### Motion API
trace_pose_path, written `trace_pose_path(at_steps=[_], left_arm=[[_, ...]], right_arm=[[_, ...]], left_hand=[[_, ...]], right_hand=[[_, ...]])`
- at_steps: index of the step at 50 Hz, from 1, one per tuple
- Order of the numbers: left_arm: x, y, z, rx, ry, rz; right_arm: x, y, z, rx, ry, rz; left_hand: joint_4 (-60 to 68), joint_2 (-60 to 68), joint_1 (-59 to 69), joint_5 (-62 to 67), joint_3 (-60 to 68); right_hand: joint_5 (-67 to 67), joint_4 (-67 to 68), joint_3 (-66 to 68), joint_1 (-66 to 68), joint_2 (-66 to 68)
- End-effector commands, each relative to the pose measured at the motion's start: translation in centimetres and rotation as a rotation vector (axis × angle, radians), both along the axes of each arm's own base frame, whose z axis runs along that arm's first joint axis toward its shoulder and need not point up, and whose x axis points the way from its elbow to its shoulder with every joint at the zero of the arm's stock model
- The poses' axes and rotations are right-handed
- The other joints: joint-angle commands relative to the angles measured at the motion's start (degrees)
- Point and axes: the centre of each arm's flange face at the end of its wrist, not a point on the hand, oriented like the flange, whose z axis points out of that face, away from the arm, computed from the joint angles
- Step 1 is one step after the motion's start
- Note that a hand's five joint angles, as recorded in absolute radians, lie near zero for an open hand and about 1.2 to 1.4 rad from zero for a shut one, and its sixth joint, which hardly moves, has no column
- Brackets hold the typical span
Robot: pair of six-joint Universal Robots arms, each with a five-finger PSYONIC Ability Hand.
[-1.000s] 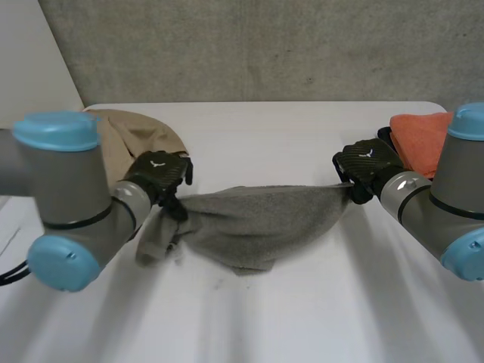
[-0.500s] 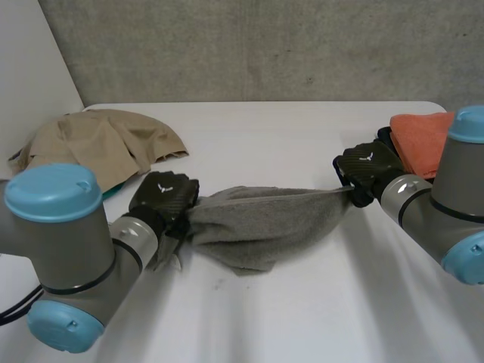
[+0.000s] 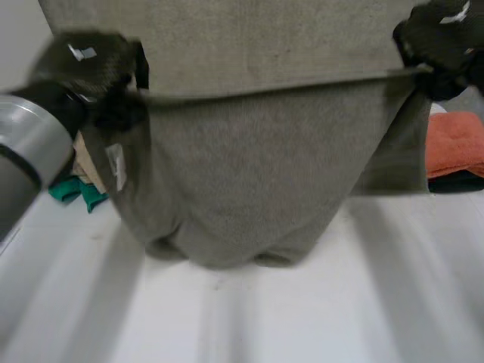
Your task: Fold the laundry.
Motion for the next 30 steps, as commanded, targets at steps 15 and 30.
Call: trace_pose_path(at_steps=[15,30], left_arm=[[-5.1,-14.7,4.4,-0.713,0.022,0.145],[-4.7,-8.8,1.1,-0.623,0.016,0.081]], right_arm=[[4.5,-12.9,0.6,-0.478,-0.314,-0.092],[5.3,-11.0,-2.4,-0.435,-0.252,0.094]], left_hand=[[11.31,11.51,13.24,13.54,11.89],[11.31,11.51,13.24,13.54,11.89]], right_hand=[[13.04,11.25,11.7,14.73,12.25],[13.04,11.25,11.7,14.73,12.25]])
